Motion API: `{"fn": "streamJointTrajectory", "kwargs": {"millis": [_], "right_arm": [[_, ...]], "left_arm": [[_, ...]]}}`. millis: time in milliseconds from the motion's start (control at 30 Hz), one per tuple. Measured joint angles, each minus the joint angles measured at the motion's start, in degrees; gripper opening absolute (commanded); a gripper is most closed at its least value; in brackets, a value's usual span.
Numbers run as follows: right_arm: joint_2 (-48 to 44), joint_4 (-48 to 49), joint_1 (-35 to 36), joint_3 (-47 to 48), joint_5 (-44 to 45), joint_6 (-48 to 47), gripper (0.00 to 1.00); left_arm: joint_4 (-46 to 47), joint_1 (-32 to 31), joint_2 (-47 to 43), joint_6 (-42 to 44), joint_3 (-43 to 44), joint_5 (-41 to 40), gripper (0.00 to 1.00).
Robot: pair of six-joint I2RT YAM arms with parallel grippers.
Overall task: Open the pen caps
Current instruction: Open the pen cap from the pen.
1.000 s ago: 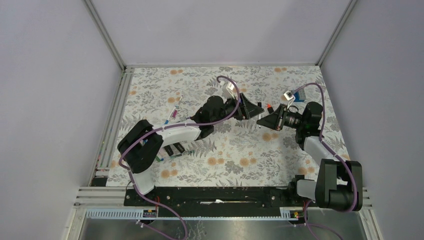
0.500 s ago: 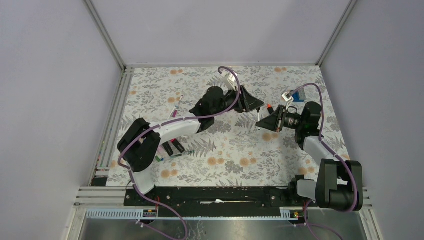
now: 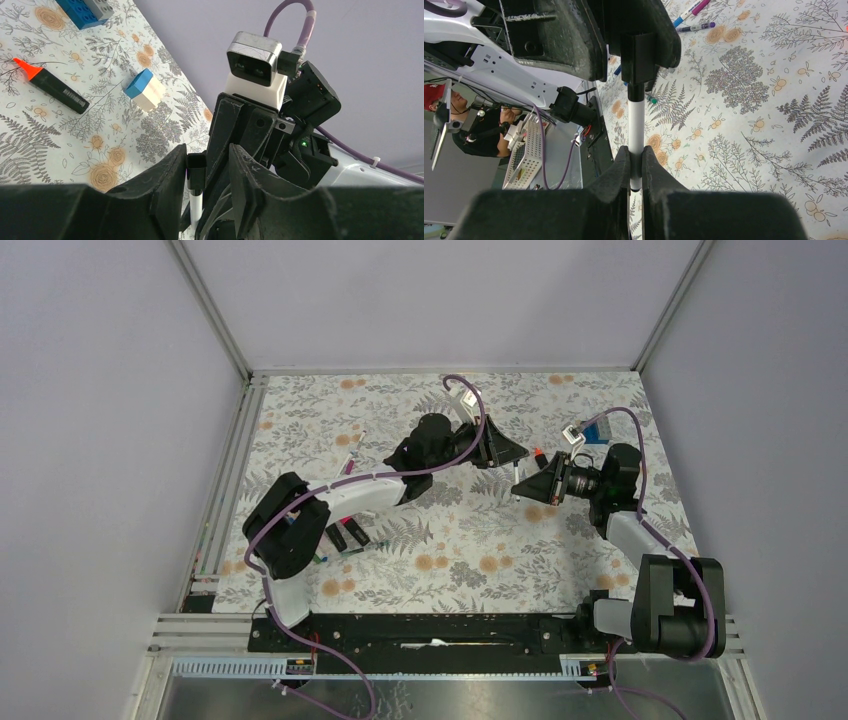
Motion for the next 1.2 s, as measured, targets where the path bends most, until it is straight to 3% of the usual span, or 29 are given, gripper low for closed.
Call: {"fn": "streamJointTrajectory", "kwargs": {"millis": [167, 367, 667, 1033, 1200], "right_arm": [[0.26, 0.02, 0.00, 0.33, -0.04, 0.02, 0.00], [0.48, 0.00, 0.02, 0.76, -0.63, 0.09, 0.00], [1.42, -0.04, 0.09, 0.79, -0.42, 0.04, 0.00], [4.81, 2.62, 1.40, 4.85, 7.65, -1.79, 0.00], [7.52, -1.92, 3.28, 2.45, 2.64, -2.93, 0.00]], "left_arm": [[0.44, 0.00, 0.09, -0.72, 0.00, 0.52, 0.34], [0.52, 0.35, 0.66, -0.90, 0.00, 0.55, 0.00], [1.03, 1.40, 1.53, -0.35, 0.63, 1.57, 0.00], [-1.62, 5.53, 6.95, 1.16, 10.10, 4.92, 0.00], [4.96, 12.46, 8.20, 1.42, 15.87, -3.85, 0.00]]}}
